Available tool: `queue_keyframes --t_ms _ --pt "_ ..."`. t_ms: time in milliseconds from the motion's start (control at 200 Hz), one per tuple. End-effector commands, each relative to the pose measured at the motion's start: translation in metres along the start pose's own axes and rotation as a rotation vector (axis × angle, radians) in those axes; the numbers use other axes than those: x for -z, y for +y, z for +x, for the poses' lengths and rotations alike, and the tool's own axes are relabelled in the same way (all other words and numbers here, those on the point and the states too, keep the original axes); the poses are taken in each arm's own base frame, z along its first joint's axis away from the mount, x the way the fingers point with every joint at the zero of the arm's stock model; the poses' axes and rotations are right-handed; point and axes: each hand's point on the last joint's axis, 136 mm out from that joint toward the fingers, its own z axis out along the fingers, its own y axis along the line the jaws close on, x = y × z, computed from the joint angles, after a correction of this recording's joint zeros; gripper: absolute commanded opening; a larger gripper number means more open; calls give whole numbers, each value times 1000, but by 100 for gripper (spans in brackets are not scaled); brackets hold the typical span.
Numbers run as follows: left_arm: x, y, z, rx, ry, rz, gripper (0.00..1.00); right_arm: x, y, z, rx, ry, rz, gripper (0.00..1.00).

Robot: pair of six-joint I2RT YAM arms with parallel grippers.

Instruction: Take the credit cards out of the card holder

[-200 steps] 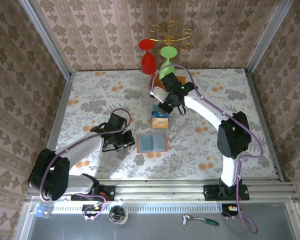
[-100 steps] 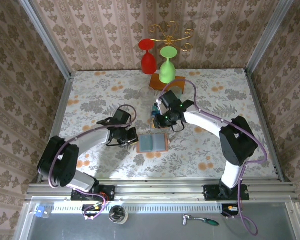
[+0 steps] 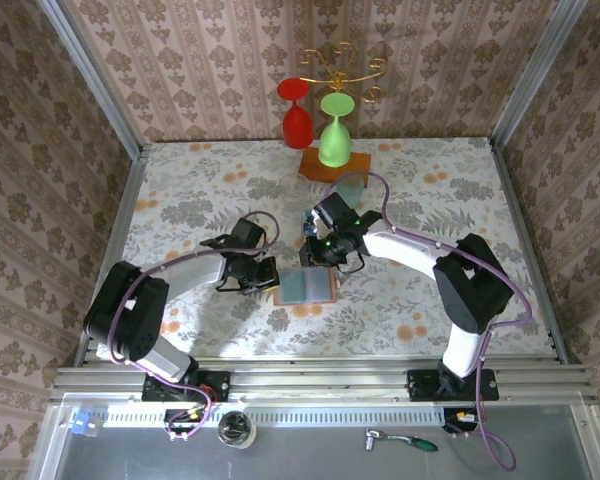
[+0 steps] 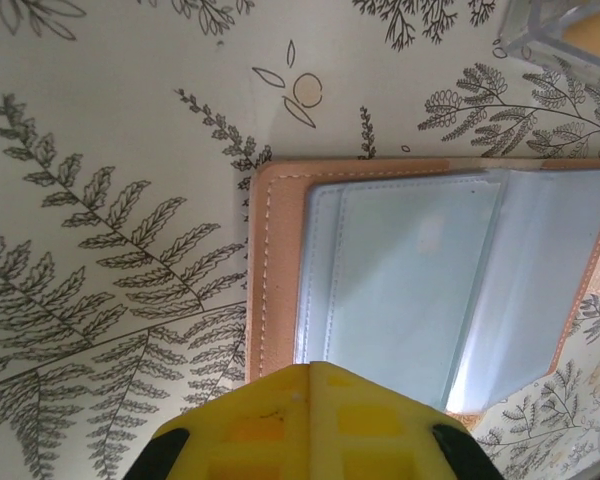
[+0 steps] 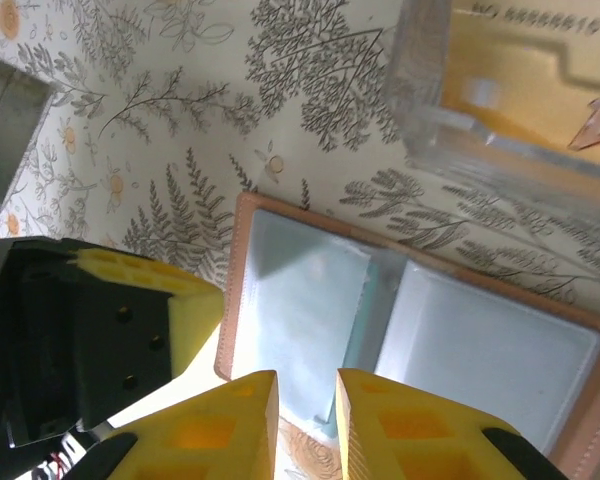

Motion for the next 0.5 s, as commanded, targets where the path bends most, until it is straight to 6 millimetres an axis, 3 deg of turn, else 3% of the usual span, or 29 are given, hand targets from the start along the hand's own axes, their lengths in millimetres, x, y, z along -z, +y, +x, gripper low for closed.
queue_keyframes --t_ms 0,495 --pt "-6 3 5 -18 23 6 0 -8 6 9 -36 27 -23 25" --pt "-14 21 13 -7 47 -47 0 -35 13 25 -74 83 -25 31"
